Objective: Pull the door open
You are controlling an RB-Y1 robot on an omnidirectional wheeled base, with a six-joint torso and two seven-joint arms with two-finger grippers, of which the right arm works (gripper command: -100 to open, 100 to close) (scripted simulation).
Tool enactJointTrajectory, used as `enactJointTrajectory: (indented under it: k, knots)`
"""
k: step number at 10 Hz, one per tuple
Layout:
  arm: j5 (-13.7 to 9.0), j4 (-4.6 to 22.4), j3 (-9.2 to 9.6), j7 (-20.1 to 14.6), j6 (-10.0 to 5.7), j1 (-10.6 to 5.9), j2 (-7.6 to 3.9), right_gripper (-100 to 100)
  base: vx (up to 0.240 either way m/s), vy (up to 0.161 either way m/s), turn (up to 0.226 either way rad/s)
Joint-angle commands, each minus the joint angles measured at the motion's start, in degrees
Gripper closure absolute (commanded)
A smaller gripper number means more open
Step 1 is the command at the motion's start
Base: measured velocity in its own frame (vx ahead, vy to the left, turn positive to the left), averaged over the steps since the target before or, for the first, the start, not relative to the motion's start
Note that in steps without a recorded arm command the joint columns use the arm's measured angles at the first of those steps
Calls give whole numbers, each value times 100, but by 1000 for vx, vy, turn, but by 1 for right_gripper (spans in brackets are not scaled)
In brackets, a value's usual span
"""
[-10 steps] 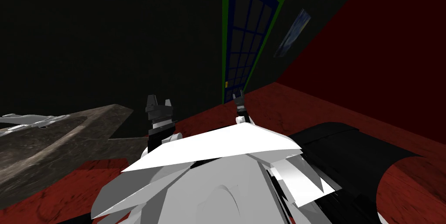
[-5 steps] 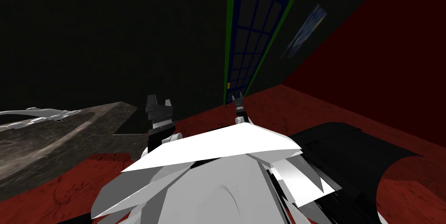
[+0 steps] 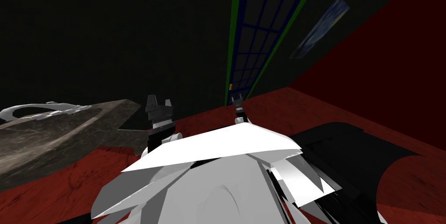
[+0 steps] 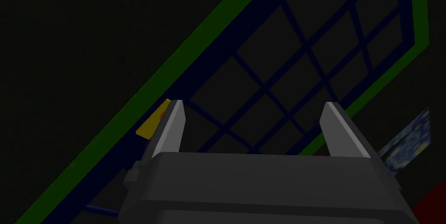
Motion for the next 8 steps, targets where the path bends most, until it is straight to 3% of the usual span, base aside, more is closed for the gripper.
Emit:
enactJointTrajectory:
  k: [1, 8]
  knots:
    - [-145, 185, 39, -180, -62, -54, -32, -100, 75, -71, 154]
    - [-767, 1019, 202, -916, -346, -287, -185, -100, 70, -87, 136]
